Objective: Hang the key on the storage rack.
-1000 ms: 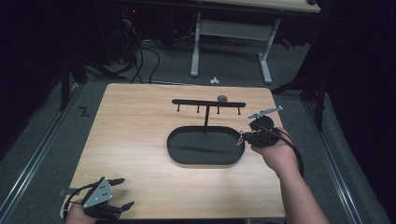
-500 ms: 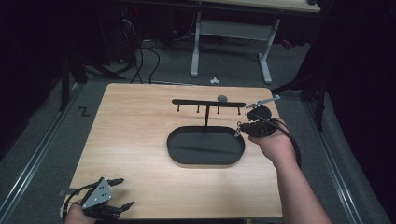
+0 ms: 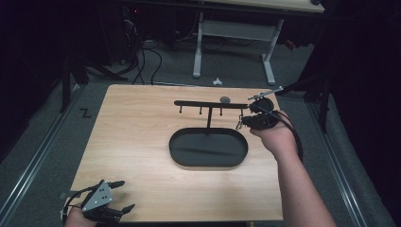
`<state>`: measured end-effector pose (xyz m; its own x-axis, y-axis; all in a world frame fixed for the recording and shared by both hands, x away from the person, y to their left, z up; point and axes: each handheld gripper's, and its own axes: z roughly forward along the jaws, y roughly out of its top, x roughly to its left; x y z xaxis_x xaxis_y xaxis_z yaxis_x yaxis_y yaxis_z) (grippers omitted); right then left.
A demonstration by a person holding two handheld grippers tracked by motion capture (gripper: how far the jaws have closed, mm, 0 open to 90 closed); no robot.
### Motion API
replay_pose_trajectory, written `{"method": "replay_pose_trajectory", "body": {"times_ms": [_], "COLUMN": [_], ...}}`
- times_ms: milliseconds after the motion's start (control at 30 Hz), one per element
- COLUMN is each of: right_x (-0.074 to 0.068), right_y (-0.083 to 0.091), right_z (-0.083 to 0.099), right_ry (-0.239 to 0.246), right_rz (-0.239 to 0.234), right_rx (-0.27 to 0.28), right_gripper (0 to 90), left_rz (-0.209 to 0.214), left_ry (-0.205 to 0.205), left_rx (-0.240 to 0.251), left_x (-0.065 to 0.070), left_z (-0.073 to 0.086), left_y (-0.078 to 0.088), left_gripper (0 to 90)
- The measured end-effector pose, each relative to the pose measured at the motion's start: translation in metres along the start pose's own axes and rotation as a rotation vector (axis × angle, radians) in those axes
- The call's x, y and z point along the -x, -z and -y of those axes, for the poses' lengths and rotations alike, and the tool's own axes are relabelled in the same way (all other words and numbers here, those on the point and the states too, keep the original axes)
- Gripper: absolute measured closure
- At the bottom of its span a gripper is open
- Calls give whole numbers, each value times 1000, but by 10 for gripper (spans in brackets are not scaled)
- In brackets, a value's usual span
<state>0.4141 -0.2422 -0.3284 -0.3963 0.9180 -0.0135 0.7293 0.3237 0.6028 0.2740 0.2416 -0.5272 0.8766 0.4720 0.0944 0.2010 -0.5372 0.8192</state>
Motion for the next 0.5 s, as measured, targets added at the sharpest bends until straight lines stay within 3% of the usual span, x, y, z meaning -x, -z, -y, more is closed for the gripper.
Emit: {"method": "replay_pose_trajectory", "body": {"times_ms": [500], "right_x": [6], "right_y": [0], "right_z": [-7], "right_ry": [-15], "right_rz": [10], "right_rx": [-14], "right_gripper": [884], "left_rz": [3], "left_ry": [-3], "left_rx": [-4], "left_x": [0], "left_z": [0], "left_y": [0], "left_gripper": [154]}}
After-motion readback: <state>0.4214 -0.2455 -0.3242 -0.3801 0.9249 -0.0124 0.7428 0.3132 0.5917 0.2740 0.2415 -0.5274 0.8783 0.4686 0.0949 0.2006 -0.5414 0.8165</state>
